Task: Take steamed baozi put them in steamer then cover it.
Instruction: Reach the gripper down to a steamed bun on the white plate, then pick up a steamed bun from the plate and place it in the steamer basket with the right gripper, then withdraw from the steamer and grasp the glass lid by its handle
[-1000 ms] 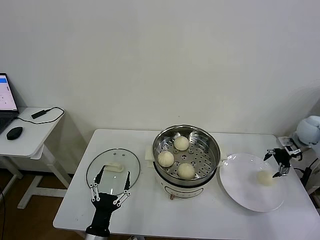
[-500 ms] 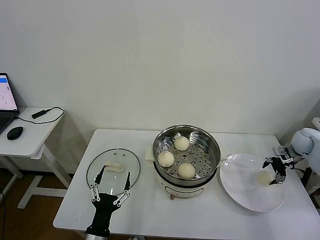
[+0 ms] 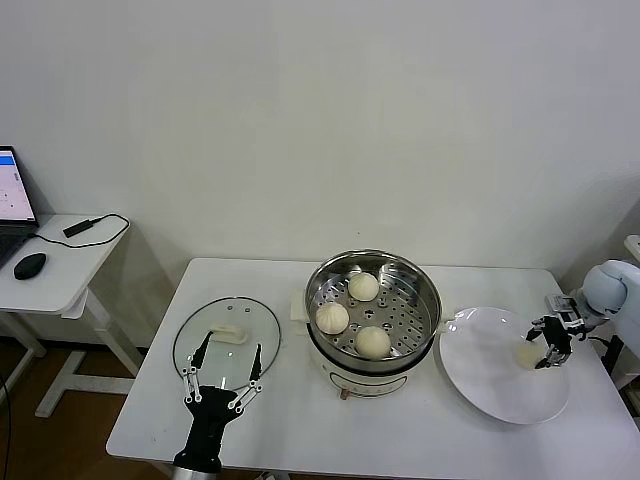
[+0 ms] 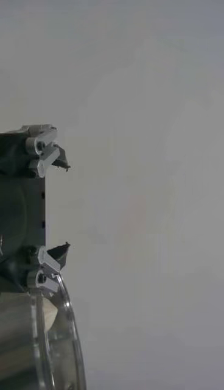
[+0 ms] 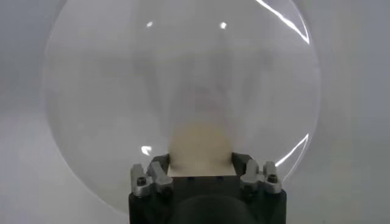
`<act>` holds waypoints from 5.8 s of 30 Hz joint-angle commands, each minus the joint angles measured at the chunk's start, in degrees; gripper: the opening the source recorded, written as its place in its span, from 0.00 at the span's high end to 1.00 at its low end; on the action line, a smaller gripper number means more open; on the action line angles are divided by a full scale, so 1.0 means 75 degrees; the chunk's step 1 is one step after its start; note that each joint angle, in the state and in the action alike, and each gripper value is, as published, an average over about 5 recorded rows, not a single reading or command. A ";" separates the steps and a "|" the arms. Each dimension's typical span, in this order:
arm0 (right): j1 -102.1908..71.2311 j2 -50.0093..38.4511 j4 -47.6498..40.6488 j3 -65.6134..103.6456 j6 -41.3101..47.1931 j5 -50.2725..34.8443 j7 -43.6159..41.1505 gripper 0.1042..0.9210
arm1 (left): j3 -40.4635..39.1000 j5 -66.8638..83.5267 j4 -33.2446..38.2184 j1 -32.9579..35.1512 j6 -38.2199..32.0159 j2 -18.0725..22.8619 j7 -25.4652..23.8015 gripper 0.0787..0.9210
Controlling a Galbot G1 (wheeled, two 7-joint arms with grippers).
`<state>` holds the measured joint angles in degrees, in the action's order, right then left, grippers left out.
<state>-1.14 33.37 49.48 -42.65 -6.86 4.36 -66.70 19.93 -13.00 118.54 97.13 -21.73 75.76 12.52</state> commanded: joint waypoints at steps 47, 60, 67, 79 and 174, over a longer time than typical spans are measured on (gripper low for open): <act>0.5048 0.3153 0.2905 -0.5733 0.2120 -0.3133 -0.0376 0.33 | 0.0052 0.0074 0.0067 -0.0122 0.0008 -0.0095 0.0054 0.12; 0.4708 0.3245 0.2775 -0.5596 0.2124 -0.2754 -0.0422 0.33 | 0.0070 0.0077 0.0047 -0.0119 0.0002 -0.0084 0.0075 0.12; 0.4716 0.3157 0.2827 -0.5539 0.2115 -0.2663 -0.0409 0.30 | 0.0079 0.0079 0.0077 -0.0113 0.0010 -0.0082 0.0079 0.12; 0.4799 0.2099 0.3565 -0.4417 0.2067 -0.2771 -0.0462 0.12 | 0.0068 0.0014 0.0071 -0.0162 0.0100 -0.0076 0.0073 0.12; -1.0539 0.4118 0.5281 1.0692 -0.2516 -0.3431 1.0782 0.12 | 0.0000 -0.8515 -0.5296 -0.4249 0.2541 -0.1058 0.0652 0.12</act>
<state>-79.87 63.97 89.18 37.30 -25.70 -21.66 14.18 20.15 -76.68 80.22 67.10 -3.00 67.74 17.53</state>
